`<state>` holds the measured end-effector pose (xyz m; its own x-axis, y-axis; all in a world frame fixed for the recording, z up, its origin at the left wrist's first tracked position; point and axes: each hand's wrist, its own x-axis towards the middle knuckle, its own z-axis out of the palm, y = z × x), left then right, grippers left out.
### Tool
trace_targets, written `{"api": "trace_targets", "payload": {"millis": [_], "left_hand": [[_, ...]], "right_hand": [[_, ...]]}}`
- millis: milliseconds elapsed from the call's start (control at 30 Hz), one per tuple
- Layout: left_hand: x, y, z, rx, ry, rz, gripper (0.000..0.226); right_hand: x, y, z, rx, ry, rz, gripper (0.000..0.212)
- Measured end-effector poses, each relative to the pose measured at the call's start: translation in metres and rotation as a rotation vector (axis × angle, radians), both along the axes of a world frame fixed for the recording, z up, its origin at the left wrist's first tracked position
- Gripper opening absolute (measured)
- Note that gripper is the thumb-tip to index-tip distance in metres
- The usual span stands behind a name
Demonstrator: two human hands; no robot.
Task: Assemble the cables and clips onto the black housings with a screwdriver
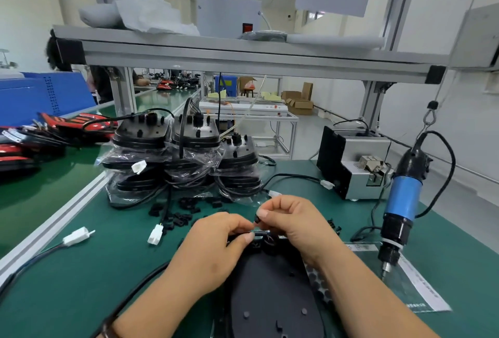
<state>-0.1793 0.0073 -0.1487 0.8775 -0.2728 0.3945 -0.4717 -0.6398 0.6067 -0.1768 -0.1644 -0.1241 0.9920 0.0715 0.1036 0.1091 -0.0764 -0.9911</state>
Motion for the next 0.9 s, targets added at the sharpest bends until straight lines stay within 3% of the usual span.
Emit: {"api": "trace_targets", "payload": {"millis": [300,900], "left_hand": [[-0.0030,-0.0022,-0.0039,-0.119,0.029,0.052,0.014],[0.0001,-0.0013,-0.0083,-0.124,0.015,0.038,0.029]], "right_hand": [[-0.0029,0.0051,0.0032,-0.079,0.035,-0.030,0.016],[0.0042,0.0018,0.0030,-0.080,0.079,0.007,0.013]]}}
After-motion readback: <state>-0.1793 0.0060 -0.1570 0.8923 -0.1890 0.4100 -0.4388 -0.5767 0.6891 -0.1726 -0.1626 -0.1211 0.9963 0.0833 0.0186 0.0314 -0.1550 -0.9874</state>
